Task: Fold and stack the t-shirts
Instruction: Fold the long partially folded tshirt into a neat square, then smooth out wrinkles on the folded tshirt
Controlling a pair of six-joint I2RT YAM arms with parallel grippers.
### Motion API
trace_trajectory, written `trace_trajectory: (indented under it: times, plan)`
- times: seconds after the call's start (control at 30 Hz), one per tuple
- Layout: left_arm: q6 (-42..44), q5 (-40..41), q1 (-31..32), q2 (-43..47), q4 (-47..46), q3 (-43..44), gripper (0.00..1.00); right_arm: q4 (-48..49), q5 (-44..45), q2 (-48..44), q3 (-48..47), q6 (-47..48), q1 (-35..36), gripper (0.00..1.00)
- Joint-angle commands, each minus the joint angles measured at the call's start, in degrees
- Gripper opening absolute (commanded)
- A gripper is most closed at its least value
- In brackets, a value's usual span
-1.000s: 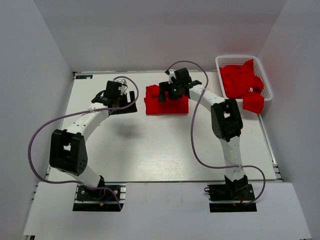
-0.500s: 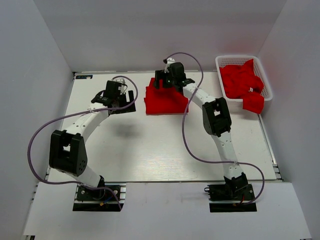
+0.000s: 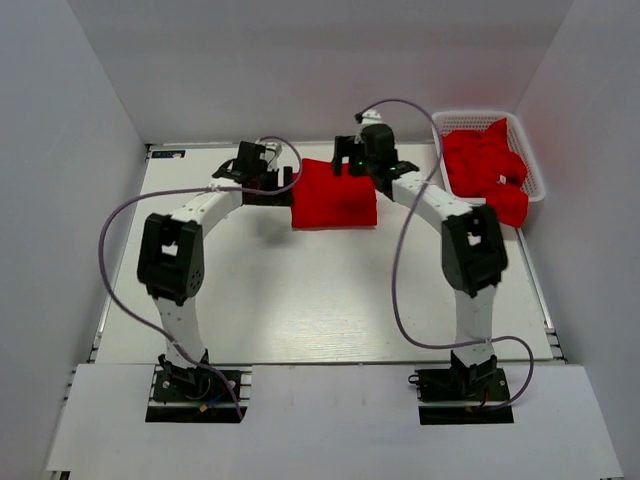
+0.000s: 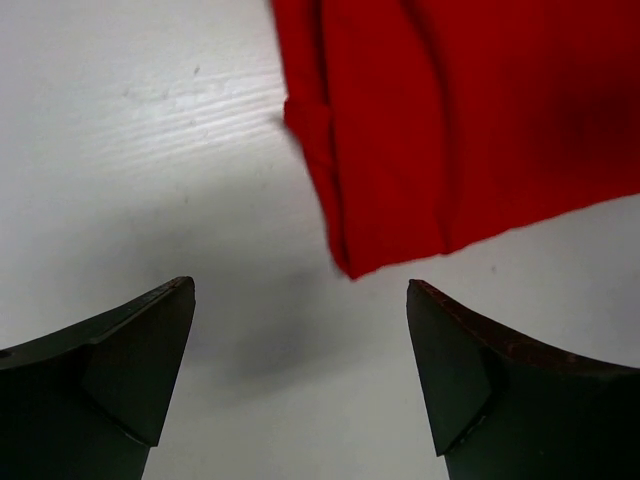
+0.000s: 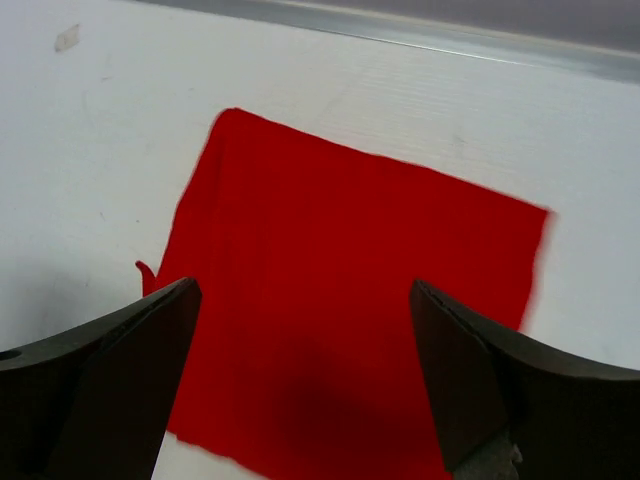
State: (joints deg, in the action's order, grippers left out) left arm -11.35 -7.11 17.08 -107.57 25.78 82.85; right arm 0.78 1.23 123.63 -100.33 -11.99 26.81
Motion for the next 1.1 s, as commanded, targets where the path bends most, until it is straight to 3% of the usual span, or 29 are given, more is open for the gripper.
trace_trajectory:
  times: [0.0, 0.1, 0.27, 0.43, 0.6, 0.8, 1.07]
  plan:
    - [3.3, -5.0, 0.4, -5.4, -2.2, 7.3, 0.93, 1.2, 12.4, -16.2, 8.5, -5.0, -2.0, 0.90]
    - [3.8, -6.8, 0.4, -11.1, -2.9, 12.1, 0.87, 1.1, 16.9, -24.7, 19.3, -6.7, -2.8, 0.90]
    - [3.8, -8.4, 0.4, -16.3, -5.6, 17.2, 0.75, -2.7, 17.3, -29.4, 23.7, -6.6, -4.7, 0.90]
    - [3.8, -9.3, 0.4, -21.4, -4.9, 21.3, 0.68, -8.1, 14.6, -24.3, 19.0, -5.9, -6.7, 0.90]
    - [3.8, -9.4, 0.4, -22.1, -6.9, 22.4, 0.68, -11.7, 8.9, -15.8, 11.6, -4.5, -8.4, 0.90]
    - [5.1, -6.3, 0.4, -21.5, -8.8, 24.2, 0.68, -12.0, 2.8, -5.7, 0.2, -1.6, -9.3, 0.90]
    - [7.4, -4.6, 0.4, -26.7, -8.8, 31.6, 0.68, -10.5, -0.3, 0.9, -5.4, -2.2, -10.5, 0.90]
